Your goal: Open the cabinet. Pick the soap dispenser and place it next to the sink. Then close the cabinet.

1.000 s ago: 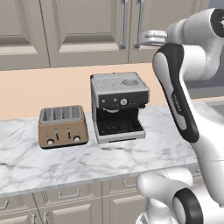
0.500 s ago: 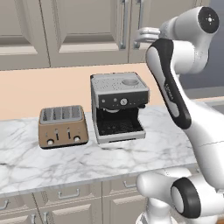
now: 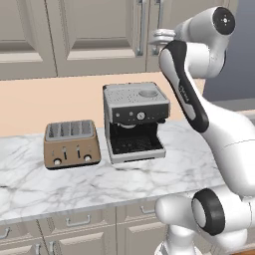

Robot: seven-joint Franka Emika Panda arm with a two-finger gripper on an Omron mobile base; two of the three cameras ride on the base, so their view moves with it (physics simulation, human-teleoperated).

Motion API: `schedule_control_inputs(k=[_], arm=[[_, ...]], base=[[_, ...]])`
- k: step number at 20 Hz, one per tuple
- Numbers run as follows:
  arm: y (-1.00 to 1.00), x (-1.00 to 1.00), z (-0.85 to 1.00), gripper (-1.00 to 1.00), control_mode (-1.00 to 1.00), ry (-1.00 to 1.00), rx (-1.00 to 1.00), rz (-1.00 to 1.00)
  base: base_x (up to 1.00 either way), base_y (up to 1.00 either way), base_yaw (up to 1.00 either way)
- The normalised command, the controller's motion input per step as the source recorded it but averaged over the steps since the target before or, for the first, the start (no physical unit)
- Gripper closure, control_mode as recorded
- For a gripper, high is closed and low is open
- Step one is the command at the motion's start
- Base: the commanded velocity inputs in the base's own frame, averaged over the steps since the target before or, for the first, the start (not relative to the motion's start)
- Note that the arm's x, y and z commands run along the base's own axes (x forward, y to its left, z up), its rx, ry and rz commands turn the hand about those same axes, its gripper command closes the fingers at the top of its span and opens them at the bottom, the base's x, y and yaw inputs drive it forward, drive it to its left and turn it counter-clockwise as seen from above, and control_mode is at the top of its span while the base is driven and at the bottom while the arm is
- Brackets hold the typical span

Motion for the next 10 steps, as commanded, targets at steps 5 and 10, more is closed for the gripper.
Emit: schedule_control_inputs(k=[5,10], arm=[[0.0,0.3,0.0,-1.0,-1.0,0.0,0.0,0.0],[0.0,0.19,0.0,-1.0,-1.0,0.0,0.0,-0.02]], base=[[0.0,0.0,0.0],[0.0,0.0,0.0]])
